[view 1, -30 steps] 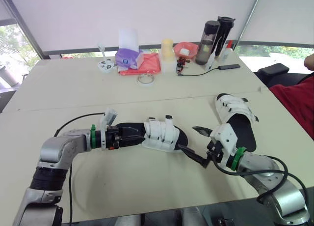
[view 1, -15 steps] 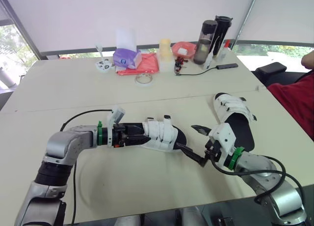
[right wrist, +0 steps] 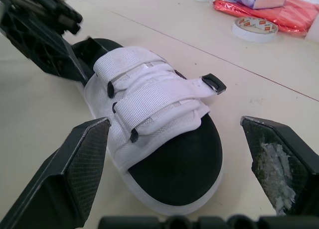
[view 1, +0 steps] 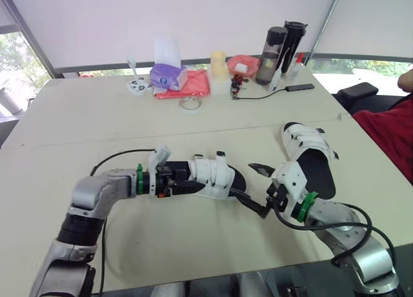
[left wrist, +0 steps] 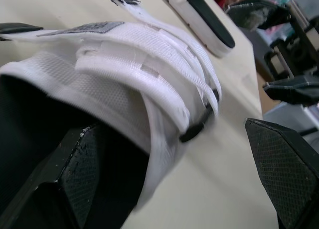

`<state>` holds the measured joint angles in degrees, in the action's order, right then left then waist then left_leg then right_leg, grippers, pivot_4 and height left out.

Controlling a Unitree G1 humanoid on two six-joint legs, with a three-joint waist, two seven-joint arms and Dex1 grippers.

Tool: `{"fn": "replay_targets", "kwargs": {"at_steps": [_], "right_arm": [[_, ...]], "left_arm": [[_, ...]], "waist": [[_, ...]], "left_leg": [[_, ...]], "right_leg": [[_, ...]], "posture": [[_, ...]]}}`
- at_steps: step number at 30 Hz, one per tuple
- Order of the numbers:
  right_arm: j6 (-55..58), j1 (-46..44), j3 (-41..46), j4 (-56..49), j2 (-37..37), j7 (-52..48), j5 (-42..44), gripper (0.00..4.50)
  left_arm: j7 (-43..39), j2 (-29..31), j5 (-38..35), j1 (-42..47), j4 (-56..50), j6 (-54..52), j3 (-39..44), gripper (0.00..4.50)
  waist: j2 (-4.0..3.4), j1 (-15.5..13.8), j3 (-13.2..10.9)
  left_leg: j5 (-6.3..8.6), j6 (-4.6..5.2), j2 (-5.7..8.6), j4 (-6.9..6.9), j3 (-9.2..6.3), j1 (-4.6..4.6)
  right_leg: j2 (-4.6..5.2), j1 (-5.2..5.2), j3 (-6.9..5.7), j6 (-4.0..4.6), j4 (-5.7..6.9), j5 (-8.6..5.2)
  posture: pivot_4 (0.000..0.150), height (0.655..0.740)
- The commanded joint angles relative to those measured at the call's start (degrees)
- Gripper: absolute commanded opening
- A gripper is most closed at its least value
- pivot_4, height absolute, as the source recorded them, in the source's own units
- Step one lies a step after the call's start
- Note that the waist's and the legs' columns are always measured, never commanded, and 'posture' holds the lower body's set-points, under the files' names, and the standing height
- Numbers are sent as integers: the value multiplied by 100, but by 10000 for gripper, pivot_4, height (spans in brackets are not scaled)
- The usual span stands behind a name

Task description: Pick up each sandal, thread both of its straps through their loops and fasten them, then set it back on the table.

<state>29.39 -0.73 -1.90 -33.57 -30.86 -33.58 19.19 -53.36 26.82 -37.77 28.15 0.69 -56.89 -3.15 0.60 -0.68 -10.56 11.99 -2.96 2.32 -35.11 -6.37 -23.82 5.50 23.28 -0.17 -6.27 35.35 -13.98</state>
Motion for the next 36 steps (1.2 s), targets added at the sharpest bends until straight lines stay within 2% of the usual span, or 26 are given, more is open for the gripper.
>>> {"fn": "replay_targets", "kwargs": {"at_steps": [1, 5, 9, 17, 18, 19, 24, 29, 34, 36], "right_arm": [[-157, -50, 15, -101, 49, 22, -8, 44753], [-178, 27, 41, -108, 52, 33, -29, 44753], [-169, 72, 64, -119, 69, 72, -32, 44753], [-154, 66, 116, -113, 83, 125, -10, 45000], [-153, 69, 116, -112, 84, 131, -8, 45000], [-152, 73, 117, -113, 87, 138, -5, 45000], [-125, 79, 203, -110, 148, 206, 70, 45000], [-120, -117, 571, -61, 372, 451, 264, 45000], [-162, -554, 883, 91, 605, 746, 365, 45000], [-199, -664, 867, 191, 615, 738, 326, 45000]], "left_arm": [[109, -283, -243, 186, 190, -82, 236, 45000], [567, -796, -570, 370, 453, -277, 747, 45000], [807, -975, -305, 277, 547, -93, 624, 45000], [980, -1155, -587, 220, 395, -269, 836, 6535], [1013, -1196, -660, 213, 350, -312, 870, 2250], [1060, -1249, -742, 207, 274, -362, 911, 207], [1558, -1646, -1140, 263, -60, -628, 1203, 207], [2875, -2538, -1270, 703, -75, -52, 1886, 207], [4330, -3608, -1044, 1366, 50, 1630, 2516, 207], [4909, -3953, -790, 1753, 579, 2722, 2812, 207]], "waist": [[0, 0, 0], [1, 3, -1], [1, 8, 0], [1, 7, 0], [1, 7, 0], [1, 5, 0], [2, 1, -1], [10, -9, -6], [15, -7, -8], [14, -1, -8]], "left_leg": [[0, 0, 0, 0, 1, 0], [0, 0, 1, -3, -1, 1], [-1, 1, 3, -4, -1, 2], [-1, 0, 3, -4, 0, 5], [-1, 0, 3, -4, 0, 5], [-1, 0, 3, -4, 0, 5], [-1, 0, 3, -6, 0, 5], [-1, 0, 3, -12, -2, 4], [-1, 0, 6, -15, 2, 4], [-1, 0, 7, -12, 3, 5]], "right_leg": [[0, 0, 0, 0, 2, 0], [0, 0, 0, -3, 4, 1], [-1, -1, 0, -17, 9, 9], [-2, -1, 1, -8, 12, 4], [-2, -1, 1, -8, 12, 4], [-2, -1, 1, -8, 12, 4], [-2, -2, 1, -10, 12, 5], [-1, -5, 1, -21, 14, 11], [-1, -8, 2, -28, 10, 16], [-2, -8, 2, -30, 9, 16]], "posture": [[1500, 7400], [1500, 7400], [1500, 7400], [1500, 7400], [1500, 7400], [1500, 7400], [1500, 7400], [1500, 7400], [1500, 7400], [1500, 7400]]}}
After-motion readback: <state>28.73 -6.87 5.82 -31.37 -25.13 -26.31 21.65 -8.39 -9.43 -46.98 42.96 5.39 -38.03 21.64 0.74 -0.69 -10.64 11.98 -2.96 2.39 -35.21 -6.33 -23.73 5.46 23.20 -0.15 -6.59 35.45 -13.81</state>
